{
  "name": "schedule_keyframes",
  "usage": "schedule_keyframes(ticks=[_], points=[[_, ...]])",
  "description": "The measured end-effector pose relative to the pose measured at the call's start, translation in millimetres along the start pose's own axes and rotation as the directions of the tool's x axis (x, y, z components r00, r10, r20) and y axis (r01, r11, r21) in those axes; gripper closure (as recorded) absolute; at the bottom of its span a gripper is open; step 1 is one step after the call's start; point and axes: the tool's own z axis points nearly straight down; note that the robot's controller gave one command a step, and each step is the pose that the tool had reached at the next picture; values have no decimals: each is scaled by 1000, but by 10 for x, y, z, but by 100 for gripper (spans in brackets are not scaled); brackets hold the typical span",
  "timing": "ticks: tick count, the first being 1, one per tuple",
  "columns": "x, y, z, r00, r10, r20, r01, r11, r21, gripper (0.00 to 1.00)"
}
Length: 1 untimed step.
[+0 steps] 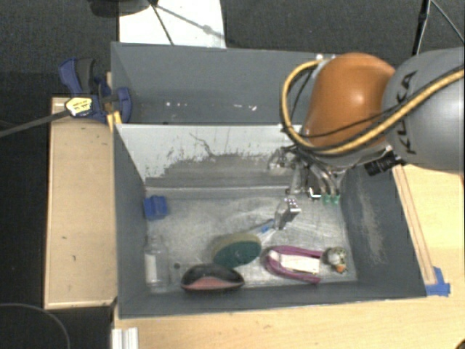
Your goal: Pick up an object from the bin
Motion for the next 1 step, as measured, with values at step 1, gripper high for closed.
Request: schedule_keyframes(ticks=[1], points=[[733,-101,1205,957,-289,8,289,957,2,0]])
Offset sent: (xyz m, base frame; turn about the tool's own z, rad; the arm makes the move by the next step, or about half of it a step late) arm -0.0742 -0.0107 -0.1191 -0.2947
